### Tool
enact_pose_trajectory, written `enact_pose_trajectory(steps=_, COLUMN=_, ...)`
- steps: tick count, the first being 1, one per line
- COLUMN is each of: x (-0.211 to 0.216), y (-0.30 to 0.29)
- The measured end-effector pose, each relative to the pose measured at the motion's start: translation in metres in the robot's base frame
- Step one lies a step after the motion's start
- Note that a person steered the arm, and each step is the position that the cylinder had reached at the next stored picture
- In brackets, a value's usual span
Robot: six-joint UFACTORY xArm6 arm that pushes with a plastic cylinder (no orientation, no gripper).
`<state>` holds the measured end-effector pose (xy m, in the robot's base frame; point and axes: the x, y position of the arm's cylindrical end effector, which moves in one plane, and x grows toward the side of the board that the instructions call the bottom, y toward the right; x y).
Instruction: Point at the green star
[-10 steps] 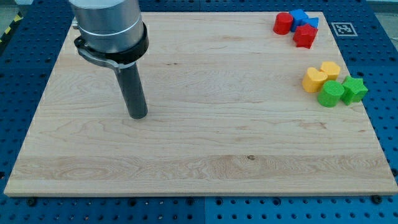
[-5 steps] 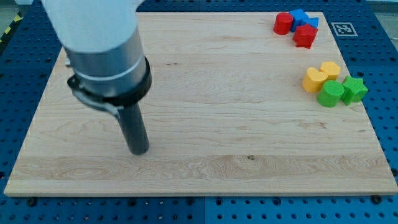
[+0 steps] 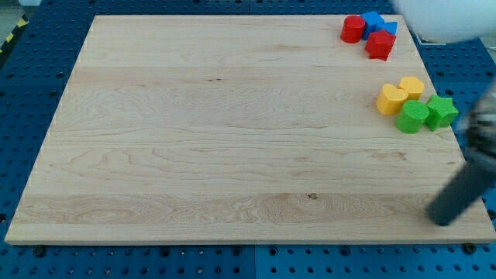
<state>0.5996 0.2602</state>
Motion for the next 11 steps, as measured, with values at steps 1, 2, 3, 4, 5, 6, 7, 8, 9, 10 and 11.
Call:
enact_pose_trajectory(steps=1, x=-0.017, y=0.083)
enact_pose_trajectory(steps=2, x=-0.026, y=0.085)
enact_pose_trajectory(steps=3, x=-0.049, y=0.084)
enact_pose_trajectory(steps=4, x=-0.100, y=0.085)
enact_pose_trajectory(steps=5, x=-0.176, y=0.085)
enact_pose_trajectory(steps=6, x=-0.215, y=0.085)
enact_pose_trajectory(steps=7, x=-0.215, y=0.061)
enact_pose_trajectory(steps=8, x=-0.215, y=0.029)
enact_pose_trajectory(steps=9, x=-0.204, y=0.029)
enact_pose_trajectory(steps=10, x=-0.196, y=0.029)
enact_pose_trajectory(steps=11, x=-0.188, y=0.030)
